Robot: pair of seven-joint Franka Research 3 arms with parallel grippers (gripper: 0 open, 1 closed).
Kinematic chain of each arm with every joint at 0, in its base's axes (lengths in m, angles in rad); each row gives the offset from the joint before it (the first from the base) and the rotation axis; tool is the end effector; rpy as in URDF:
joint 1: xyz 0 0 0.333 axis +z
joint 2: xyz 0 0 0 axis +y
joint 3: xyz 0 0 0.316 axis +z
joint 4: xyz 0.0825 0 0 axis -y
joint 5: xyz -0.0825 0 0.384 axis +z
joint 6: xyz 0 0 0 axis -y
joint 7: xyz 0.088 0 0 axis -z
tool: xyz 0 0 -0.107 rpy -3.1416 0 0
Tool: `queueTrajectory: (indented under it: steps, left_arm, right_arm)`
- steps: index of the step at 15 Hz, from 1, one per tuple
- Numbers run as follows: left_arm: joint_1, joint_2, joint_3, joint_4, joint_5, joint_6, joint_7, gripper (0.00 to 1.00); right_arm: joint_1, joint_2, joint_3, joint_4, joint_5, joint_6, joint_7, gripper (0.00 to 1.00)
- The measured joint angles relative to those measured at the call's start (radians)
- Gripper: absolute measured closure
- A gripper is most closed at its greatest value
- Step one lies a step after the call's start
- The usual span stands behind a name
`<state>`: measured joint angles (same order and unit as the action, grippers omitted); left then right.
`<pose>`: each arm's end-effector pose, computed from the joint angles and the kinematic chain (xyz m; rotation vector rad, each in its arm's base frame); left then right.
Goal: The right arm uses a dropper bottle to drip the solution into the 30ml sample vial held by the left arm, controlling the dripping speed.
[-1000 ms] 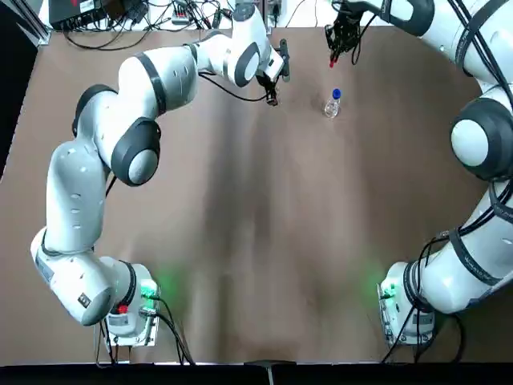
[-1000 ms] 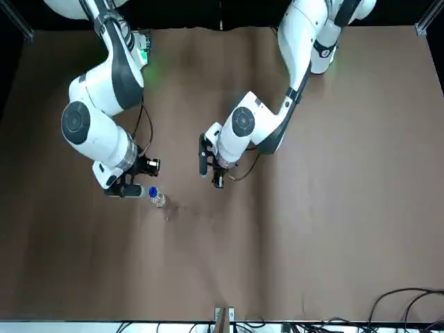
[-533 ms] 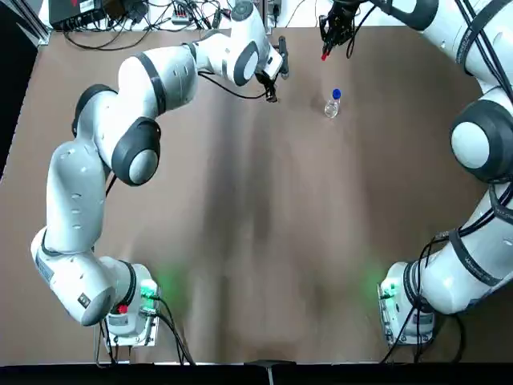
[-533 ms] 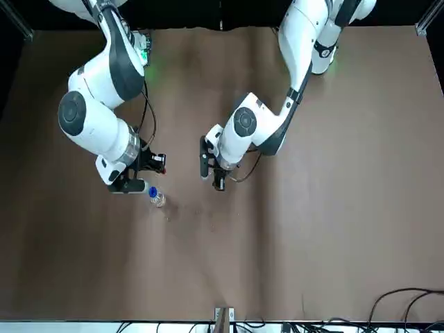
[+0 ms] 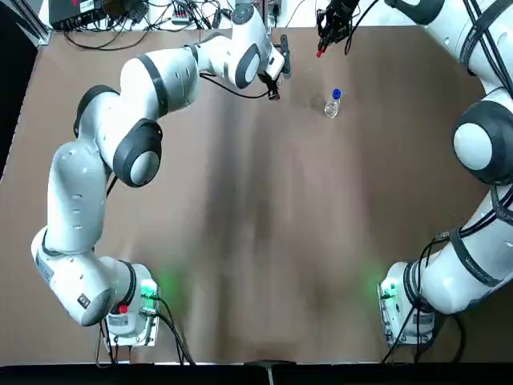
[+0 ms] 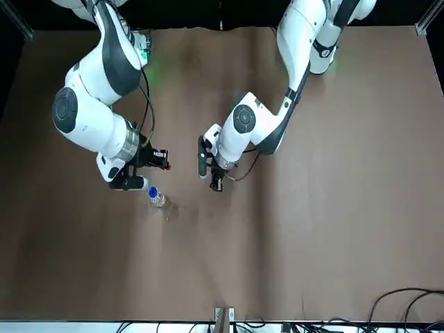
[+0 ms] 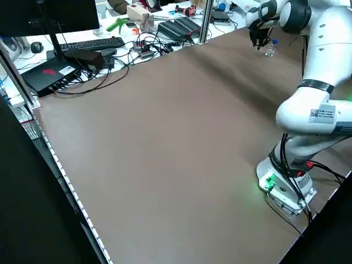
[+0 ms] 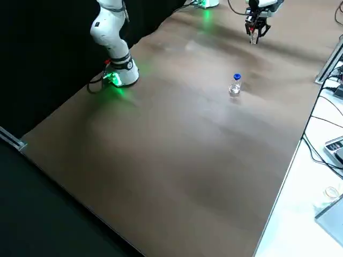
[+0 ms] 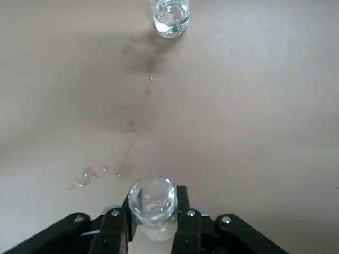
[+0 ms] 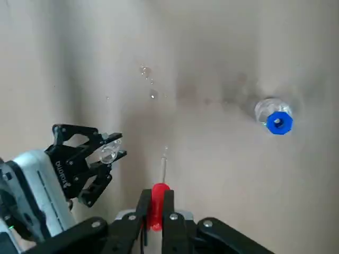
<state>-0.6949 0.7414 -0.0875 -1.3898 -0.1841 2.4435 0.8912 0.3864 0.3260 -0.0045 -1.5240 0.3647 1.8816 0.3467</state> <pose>0.5498 -0.5248 0.3029 2.1228 -2.0149 0.4765 0.6060 0.2726 0.4800 -2.8010 0.1004 0.1339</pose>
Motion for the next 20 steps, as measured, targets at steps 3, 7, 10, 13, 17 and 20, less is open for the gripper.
queueTrajectory:
  steps: [3,7,10,13,17,20]
  left_arm:
    - [0.000,0.000,0.000,0.000,0.000,0.000,0.000,0.69]
    - [0.000,0.000,0.000,0.000,0.000,0.000,0.000,0.69]
    - [0.000,0.000,0.000,0.000,0.000,0.000,0.000,0.69]
    - [0.000,0.000,0.000,0.000,0.000,0.000,0.000,0.69]
    - [0.000,0.000,0.000,0.000,0.000,0.000,0.000,0.69]
    - [0.000,0.000,0.000,-0.001,0.000,0.000,0.000,0.69]
  right_arm:
    - [0.008,0.000,0.010,0.000,0.014,0.000,-0.006,0.88]
    - [0.029,0.000,0.021,0.000,0.022,0.000,-0.039,0.88]
    - [0.042,0.000,0.027,0.000,0.034,0.001,-0.044,0.88]
    - [0.044,0.000,0.029,0.000,0.066,0.002,-0.054,0.88]
    - [0.047,0.000,0.035,0.000,0.091,0.028,-0.077,0.88]
    - [0.049,0.004,0.035,-0.001,0.102,0.062,-0.083,0.88]
